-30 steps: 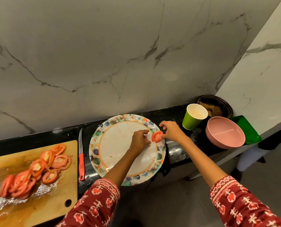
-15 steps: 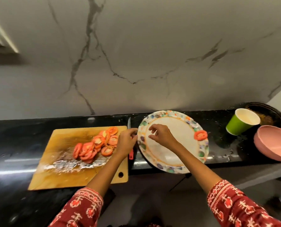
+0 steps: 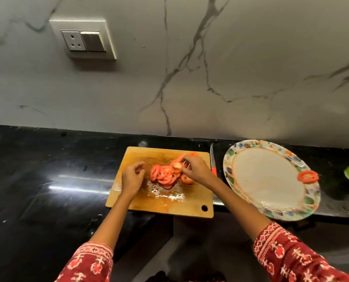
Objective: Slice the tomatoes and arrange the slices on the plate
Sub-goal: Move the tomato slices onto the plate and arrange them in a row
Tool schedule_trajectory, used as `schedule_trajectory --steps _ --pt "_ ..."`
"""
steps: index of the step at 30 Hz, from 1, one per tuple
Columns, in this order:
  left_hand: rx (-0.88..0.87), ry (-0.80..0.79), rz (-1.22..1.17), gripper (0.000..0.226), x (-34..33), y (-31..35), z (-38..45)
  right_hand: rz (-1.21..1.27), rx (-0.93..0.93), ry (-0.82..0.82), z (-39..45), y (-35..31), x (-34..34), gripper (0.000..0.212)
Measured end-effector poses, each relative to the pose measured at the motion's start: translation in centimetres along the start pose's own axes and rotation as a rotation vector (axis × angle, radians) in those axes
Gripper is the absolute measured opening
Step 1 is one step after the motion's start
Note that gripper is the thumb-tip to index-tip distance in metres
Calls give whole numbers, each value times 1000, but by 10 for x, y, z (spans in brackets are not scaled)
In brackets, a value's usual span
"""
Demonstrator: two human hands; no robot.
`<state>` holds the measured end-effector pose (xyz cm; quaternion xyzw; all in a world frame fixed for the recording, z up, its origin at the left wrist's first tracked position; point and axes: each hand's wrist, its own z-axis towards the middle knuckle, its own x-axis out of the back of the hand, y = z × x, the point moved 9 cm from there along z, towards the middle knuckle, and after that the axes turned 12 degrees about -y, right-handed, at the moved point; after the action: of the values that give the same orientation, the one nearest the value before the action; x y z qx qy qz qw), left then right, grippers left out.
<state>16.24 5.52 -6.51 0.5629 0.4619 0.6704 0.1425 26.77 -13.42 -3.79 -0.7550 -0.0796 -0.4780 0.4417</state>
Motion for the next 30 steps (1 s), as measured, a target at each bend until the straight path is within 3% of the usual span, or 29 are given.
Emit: schedule_trajectory --steps 11,18,21,26,30 --pt "-35 -289 44 66 -25 -1 12 -130 -85 -52 35 -36 -37 33" --pt "-27 -339 65 61 -30 -3 26 -172 -198 -130 38 -24 -40 40" --pt "-39 -370 76 65 -30 -5 27 -83 -234 -201 42 -20 -45 31" --pt "-29 -369 55 62 -26 -6 29 -160 -279 -244 50 -23 -49 11" --pt "-65 -372 55 61 -24 -5 27 -248 -287 -241 54 -28 -52 16"
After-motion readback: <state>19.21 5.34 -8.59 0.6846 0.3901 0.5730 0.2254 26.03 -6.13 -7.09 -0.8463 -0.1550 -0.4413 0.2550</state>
